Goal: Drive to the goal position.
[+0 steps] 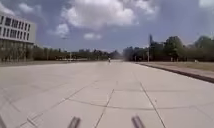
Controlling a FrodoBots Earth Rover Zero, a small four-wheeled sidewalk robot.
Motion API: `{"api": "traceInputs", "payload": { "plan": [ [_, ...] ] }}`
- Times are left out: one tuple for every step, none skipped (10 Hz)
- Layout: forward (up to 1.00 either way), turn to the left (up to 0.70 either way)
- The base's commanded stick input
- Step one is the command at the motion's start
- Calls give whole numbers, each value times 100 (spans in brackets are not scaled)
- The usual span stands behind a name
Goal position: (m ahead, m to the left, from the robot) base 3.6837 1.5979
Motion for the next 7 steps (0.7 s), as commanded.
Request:
{"api": "traceInputs", "payload": {
  "plan": [
    [70,0],
    [70,0],
    [70,0],
    [70,0],
    [70,0],
    [70,0],
    [70,0]
  ]
}}
